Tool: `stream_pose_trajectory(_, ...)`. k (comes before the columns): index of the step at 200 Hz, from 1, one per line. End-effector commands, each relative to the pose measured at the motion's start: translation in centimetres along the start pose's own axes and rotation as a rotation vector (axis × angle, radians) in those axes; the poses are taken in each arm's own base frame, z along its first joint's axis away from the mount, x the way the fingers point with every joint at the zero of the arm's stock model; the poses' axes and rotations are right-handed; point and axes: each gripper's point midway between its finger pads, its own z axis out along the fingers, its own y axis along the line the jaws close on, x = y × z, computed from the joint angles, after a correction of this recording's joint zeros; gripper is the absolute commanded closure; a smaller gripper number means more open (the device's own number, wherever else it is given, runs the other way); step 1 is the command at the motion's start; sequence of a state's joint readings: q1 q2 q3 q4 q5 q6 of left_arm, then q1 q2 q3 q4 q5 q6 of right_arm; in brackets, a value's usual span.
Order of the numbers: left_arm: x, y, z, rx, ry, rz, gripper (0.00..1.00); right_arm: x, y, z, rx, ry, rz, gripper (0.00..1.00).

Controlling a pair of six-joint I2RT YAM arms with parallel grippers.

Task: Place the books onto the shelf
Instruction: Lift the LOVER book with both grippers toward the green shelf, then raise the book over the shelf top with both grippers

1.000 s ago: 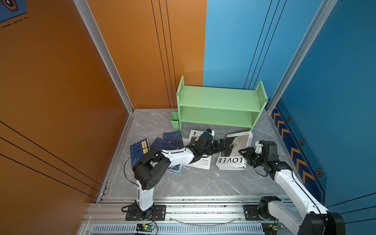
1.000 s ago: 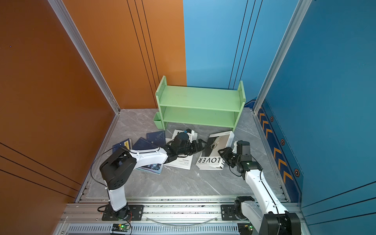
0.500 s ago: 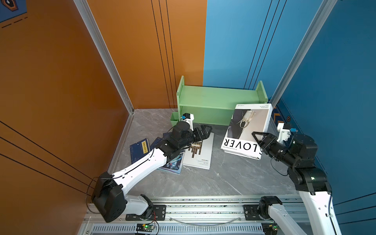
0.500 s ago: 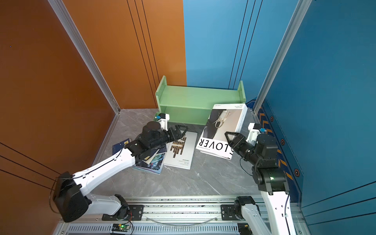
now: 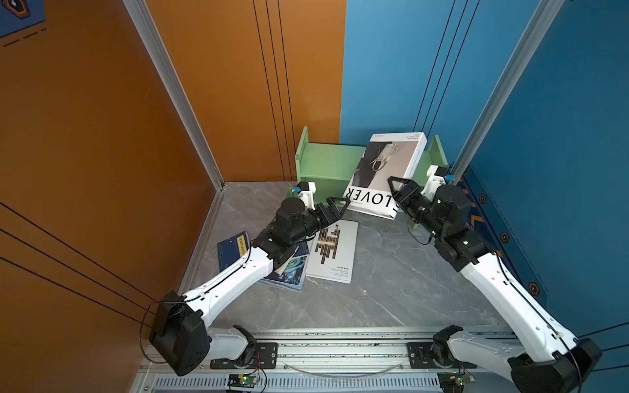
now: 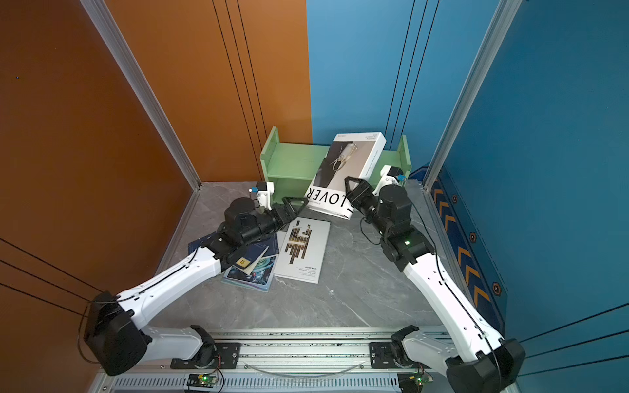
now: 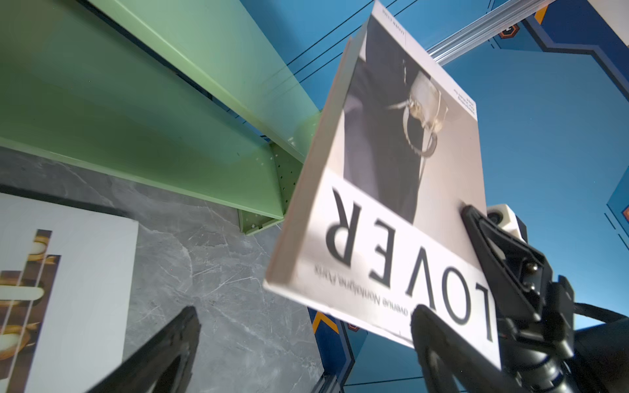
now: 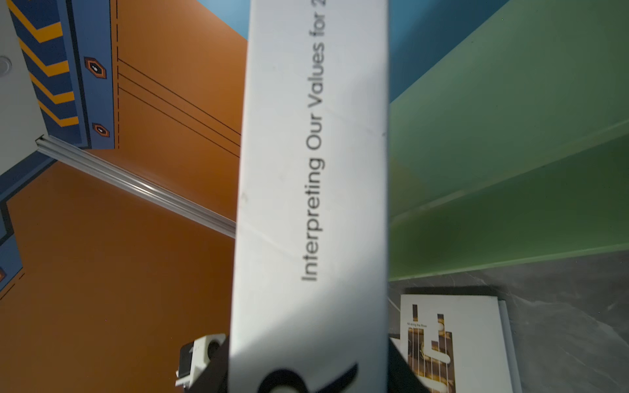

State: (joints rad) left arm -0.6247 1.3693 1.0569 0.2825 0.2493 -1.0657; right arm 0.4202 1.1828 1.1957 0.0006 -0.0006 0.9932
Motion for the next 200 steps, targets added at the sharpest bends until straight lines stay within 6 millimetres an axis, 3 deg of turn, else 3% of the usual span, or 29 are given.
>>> stream_pose_trajectory(1, -0.6, -3.5, 1.1, 0.158, -0.014, -0.083, 0.02, -3.7, 3.7, 0.6, -0.158, -0.192, 0.109, 0.52)
stream_pose_trajectory(26, -1.1, -3.3, 2.9, 0.224, -0.030, -0.200, 0.02, -3.0, 3.7, 1.9, -0.171, -0.195, 0.142, 0.50)
stream_pose_trajectory(60, -2.5, -4.3, 4.5, 0.402, -0.075, -0.323, 0.01, -2.3, 2.8, 2.1, -0.157, -0.213, 0.169, 0.49)
stream_pose_trajectory(81, -2.7, -5.7, 4.3, 0.553, -0.100, -0.365, 0.03, -2.3, 1.9, 2.1, -0.135, -0.225, 0.171, 0.49)
stream_pose_trajectory(109, -1.8, -5.1, 4.6, 0.623, -0.094, -0.451, 0.05, -3.5, 0.9, 1.9, -0.112, -0.259, 0.178, 0.49)
stream_pose_trajectory(159, -1.0, -3.3, 4.0, 0.611, -0.109, -0.488, 0.05, -4.8, -0.9, 1.4, -0.083, -0.297, 0.205, 0.48)
stream_pose_trajectory(200, -0.7, -3.1, 5.3, 0.557, -0.080, -0.482, 0.05, -3.8, -1.4, 1.9, -0.084, -0.263, 0.217, 0.48)
